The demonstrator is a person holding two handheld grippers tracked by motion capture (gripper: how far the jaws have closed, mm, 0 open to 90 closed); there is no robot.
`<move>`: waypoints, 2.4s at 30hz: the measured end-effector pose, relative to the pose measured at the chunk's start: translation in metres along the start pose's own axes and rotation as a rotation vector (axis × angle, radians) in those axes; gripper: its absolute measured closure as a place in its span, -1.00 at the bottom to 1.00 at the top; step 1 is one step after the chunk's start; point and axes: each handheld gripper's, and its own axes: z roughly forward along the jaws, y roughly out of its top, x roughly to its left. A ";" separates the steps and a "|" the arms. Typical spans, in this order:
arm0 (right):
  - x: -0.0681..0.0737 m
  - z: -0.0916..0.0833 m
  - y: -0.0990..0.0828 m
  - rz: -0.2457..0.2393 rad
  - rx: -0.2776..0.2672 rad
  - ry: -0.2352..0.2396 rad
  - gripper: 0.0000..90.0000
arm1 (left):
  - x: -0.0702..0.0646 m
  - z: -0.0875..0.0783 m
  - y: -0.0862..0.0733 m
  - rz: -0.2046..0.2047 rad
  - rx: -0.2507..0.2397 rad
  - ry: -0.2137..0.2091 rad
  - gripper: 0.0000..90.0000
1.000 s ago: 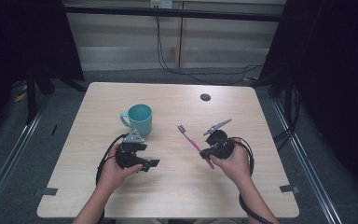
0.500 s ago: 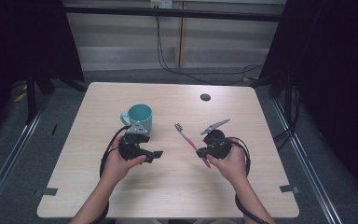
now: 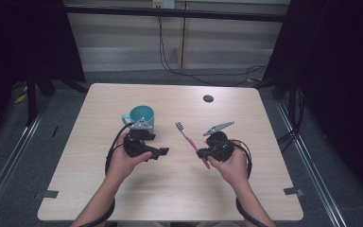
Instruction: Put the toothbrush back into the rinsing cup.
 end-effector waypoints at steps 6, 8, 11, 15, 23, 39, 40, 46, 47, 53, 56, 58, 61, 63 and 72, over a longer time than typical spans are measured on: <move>0.002 0.001 0.000 0.010 -0.014 0.008 0.87 | -0.001 -0.001 0.006 -0.011 -0.013 -0.005 -0.61; 0.003 0.002 0.001 0.002 -0.021 0.005 0.87 | -0.002 -0.001 0.008 -0.017 -0.017 -0.006 -0.61; 0.004 0.002 0.001 0.005 -0.036 0.016 0.87 | -0.002 -0.002 0.010 -0.027 -0.028 -0.007 -0.61; 0.006 0.003 0.002 0.006 -0.044 0.018 0.87 | -0.002 -0.001 0.012 -0.035 -0.036 -0.004 -0.61; 0.010 0.005 0.004 0.008 -0.048 0.023 0.87 | -0.001 0.000 0.017 -0.076 -0.053 -0.026 -0.61; 0.016 0.005 0.007 -0.008 -0.081 0.034 0.88 | -0.005 0.006 0.022 -0.095 -0.067 -0.062 -0.54; 0.016 0.005 0.007 -0.005 -0.083 0.033 0.88 | -0.005 0.007 0.022 -0.100 -0.070 -0.067 -0.53; 0.020 0.007 0.010 -0.016 -0.088 0.038 0.88 | -0.006 0.009 0.024 -0.116 -0.075 -0.084 -0.43; 0.020 0.007 0.010 -0.017 -0.091 0.040 0.88 | -0.006 0.009 0.024 -0.116 -0.077 -0.086 -0.40; 0.020 0.006 0.011 -0.014 -0.114 0.041 0.88 | -0.004 0.011 0.023 -0.138 -0.083 -0.098 -0.32; 0.021 0.006 0.010 -0.009 -0.119 0.047 0.88 | -0.003 0.011 0.024 -0.138 -0.088 -0.098 -0.25; 0.021 0.006 0.010 -0.009 -0.120 0.044 0.88 | -0.003 0.011 0.024 -0.139 -0.091 -0.097 -0.24; 0.021 0.006 0.009 -0.003 -0.119 0.042 0.88 | -0.003 0.011 0.025 -0.134 -0.091 -0.096 -0.19; 0.021 0.006 0.010 -0.003 -0.120 0.042 0.88 | -0.004 0.011 0.025 -0.130 -0.091 -0.103 -0.14; 0.022 0.004 0.011 -0.008 -0.133 0.047 0.87 | -0.007 0.012 0.026 -0.114 -0.116 -0.090 -0.05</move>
